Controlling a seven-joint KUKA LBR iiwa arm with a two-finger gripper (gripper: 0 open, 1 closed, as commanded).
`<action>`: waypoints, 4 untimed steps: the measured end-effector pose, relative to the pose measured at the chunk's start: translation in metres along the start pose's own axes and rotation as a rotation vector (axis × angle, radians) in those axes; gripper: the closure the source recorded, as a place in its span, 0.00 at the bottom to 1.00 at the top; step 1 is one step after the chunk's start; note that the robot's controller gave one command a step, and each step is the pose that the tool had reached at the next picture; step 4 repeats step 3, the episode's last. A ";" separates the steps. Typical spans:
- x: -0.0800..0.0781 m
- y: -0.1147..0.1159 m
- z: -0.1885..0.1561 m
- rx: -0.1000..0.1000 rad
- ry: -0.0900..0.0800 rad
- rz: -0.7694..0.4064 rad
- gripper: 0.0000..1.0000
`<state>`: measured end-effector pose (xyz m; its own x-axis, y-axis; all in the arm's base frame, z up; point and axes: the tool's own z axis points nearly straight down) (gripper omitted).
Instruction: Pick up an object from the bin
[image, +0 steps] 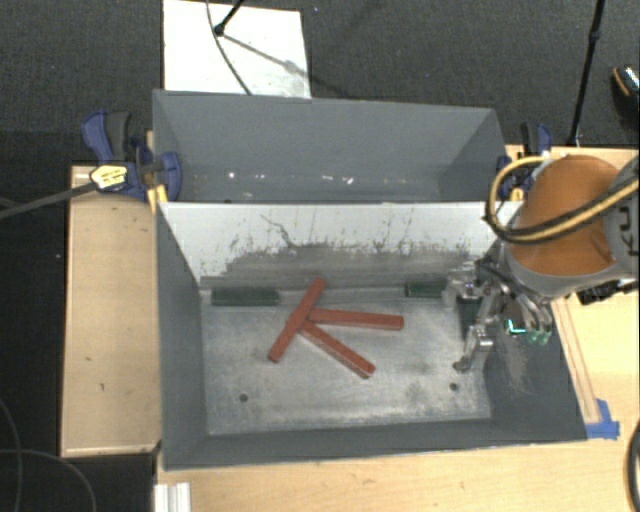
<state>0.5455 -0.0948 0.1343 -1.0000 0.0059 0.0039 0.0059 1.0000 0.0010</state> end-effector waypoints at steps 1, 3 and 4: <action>-0.040 0.066 0.062 -0.002 -0.006 -0.079 0.00; -0.022 0.068 -0.070 0.001 -0.014 -0.064 1.00; -0.022 0.068 -0.070 0.001 -0.014 -0.064 1.00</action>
Offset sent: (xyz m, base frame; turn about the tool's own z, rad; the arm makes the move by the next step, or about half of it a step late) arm 0.0386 0.0604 -0.0592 -0.0712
